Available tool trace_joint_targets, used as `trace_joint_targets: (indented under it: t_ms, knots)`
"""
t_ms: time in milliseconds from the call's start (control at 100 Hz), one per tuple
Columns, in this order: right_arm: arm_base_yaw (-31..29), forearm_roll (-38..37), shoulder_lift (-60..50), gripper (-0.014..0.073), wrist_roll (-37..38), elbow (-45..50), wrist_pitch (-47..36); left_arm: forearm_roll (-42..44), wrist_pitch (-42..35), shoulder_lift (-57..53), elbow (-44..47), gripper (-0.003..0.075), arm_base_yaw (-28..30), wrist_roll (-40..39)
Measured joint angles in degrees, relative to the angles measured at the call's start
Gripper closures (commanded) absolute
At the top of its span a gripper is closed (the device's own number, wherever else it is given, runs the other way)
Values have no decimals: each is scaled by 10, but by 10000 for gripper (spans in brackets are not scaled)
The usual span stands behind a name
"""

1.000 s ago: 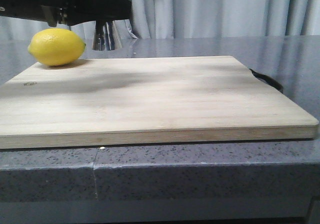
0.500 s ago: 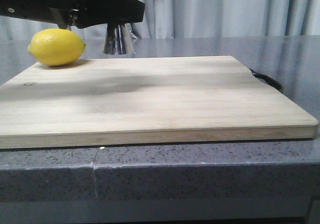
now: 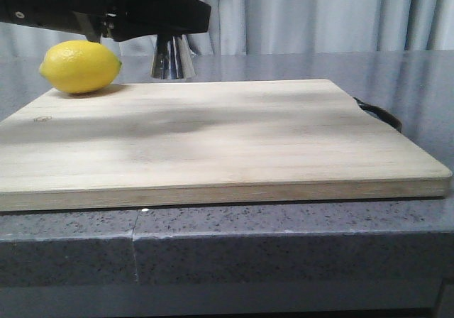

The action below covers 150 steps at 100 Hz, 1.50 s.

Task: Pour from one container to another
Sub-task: 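Lift the beaker with the right gripper and carry it over the jigger, then tilt the beaker with the right gripper, pouring liquid into the jigger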

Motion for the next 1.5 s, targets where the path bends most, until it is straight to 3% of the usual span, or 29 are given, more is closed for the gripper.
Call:
trace_joint_targets:
  t_ms: [1500]
  knots:
    - [0,-188,0,360,0,-24,5,16,0,0,0,739,0,0]
